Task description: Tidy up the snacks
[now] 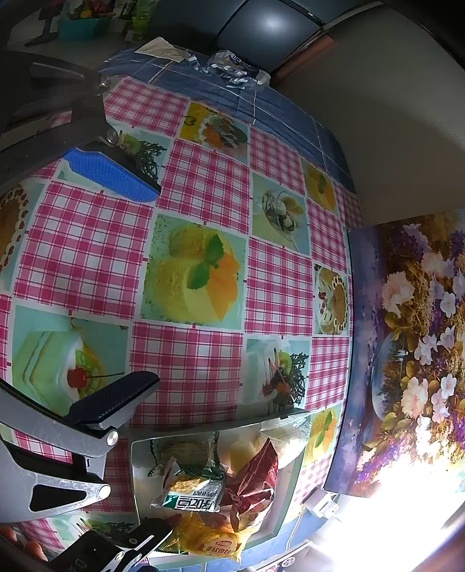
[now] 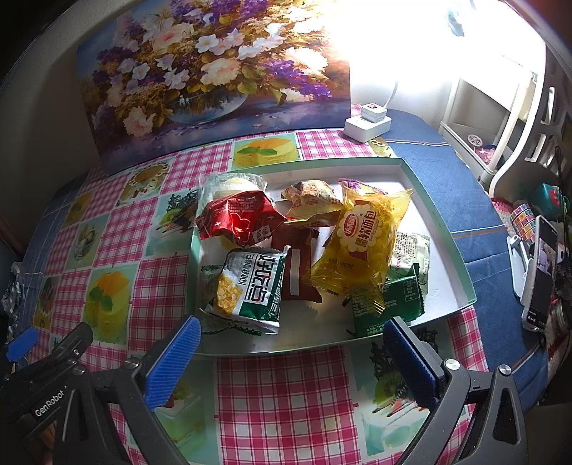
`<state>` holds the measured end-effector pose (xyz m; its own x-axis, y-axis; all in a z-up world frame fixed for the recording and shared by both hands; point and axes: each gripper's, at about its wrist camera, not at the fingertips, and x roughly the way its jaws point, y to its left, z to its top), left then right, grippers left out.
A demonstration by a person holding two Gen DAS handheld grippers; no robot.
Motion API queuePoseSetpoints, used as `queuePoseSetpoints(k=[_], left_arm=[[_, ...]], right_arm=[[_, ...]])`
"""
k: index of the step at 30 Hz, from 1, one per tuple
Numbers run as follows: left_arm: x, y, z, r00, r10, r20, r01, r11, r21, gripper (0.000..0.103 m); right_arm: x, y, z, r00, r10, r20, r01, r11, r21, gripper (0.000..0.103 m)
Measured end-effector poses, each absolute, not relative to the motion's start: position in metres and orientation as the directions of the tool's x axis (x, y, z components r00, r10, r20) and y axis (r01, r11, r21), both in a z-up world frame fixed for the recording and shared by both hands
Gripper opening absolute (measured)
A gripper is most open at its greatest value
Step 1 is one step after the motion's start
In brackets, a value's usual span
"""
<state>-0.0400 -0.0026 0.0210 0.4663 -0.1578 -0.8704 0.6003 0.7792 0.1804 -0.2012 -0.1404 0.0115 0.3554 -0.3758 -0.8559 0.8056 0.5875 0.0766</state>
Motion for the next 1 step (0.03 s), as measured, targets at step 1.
queuePoseSetpoints(k=[1], left_arm=[[-0.0396, -0.0028, 0.0206, 0.463, -0.157, -0.872, 0.601, 0.779, 0.178, 0.096]], right_arm=[[-0.2012, -0.1405, 0.0115, 0.355, -0.376, -0.856, 0.805, 0.588, 0.076, 0.103]])
